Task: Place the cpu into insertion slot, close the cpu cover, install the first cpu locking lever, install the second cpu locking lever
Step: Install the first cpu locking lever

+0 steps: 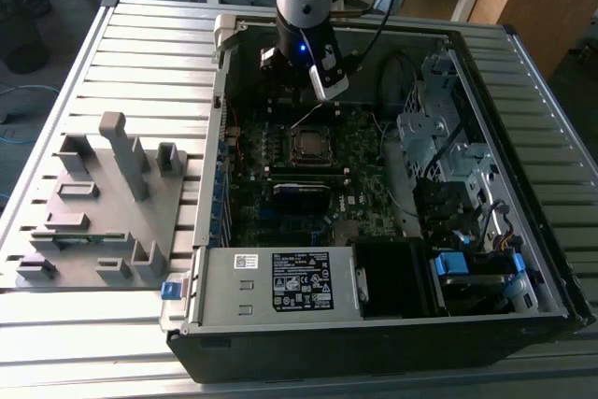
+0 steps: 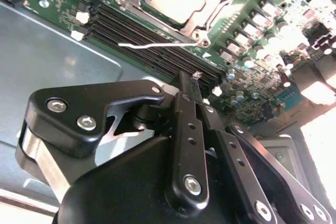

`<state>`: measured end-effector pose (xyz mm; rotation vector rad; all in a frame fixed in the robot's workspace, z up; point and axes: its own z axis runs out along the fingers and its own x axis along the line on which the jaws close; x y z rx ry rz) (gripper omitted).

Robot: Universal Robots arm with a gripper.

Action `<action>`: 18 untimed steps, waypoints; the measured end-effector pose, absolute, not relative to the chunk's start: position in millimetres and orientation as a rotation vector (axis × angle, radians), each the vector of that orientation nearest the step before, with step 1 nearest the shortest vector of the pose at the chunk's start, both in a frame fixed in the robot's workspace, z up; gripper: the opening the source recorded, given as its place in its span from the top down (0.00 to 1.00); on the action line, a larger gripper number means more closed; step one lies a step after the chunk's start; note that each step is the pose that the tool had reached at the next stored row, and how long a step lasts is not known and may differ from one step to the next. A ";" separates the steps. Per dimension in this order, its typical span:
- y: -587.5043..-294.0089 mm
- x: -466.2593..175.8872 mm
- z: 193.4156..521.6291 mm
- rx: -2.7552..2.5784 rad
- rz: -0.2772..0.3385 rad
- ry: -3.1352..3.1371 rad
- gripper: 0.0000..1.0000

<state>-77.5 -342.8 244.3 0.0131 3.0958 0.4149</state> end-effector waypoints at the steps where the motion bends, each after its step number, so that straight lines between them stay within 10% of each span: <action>1: -342.7 -76.1 244.2 0.013 0.415 3.096 0.90; 18: -342.7 -66.6 244.1 0.013 0.415 3.096 0.90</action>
